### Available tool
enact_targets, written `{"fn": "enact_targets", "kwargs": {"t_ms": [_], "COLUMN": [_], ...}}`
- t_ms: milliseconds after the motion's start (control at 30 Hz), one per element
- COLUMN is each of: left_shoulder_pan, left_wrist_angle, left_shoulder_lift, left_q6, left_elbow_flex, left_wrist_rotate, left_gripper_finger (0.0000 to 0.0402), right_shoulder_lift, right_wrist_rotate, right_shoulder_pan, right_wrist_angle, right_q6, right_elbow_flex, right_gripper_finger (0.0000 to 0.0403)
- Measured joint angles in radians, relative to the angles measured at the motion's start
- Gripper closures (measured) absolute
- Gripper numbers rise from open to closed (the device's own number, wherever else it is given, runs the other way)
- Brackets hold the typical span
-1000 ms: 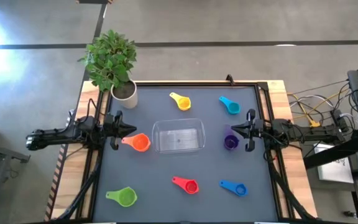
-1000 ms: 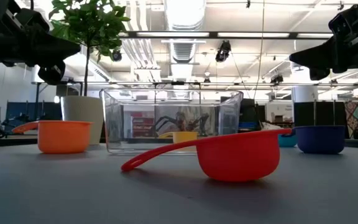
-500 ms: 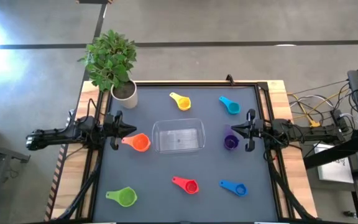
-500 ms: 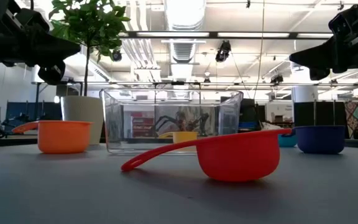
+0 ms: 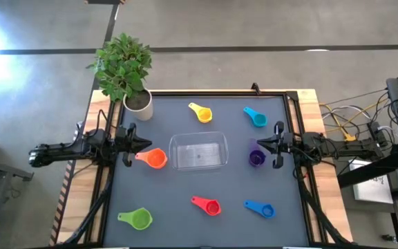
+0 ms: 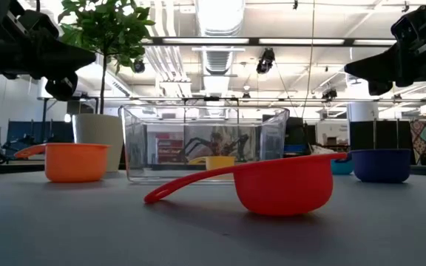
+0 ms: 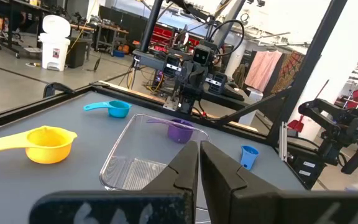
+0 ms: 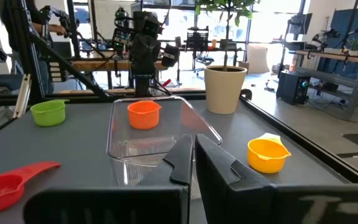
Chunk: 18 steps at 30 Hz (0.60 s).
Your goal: Nest measuring cups in basket
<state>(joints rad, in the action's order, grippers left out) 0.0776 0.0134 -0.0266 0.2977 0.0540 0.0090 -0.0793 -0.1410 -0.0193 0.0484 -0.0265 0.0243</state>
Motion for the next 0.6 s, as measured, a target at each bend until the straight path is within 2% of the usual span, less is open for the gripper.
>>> {"fn": "enact_targets", "kwargs": {"t_ms": [600], "left_shoulder_pan": [0.0], "left_wrist_angle": [0.0], "left_shoulder_lift": [0.0], "left_q6": [0.031], "left_elbow_flex": [0.0], "left_wrist_rotate": [0.0], "left_gripper_finger": [0.0402], "right_shoulder_lift": [0.0], "right_wrist_rotate": [0.0], "right_shoulder_pan": [0.0], "right_wrist_angle": [0.0], "right_q6": [0.0], "right_elbow_flex": [0.0], "right_gripper_finger": [0.0394]}}
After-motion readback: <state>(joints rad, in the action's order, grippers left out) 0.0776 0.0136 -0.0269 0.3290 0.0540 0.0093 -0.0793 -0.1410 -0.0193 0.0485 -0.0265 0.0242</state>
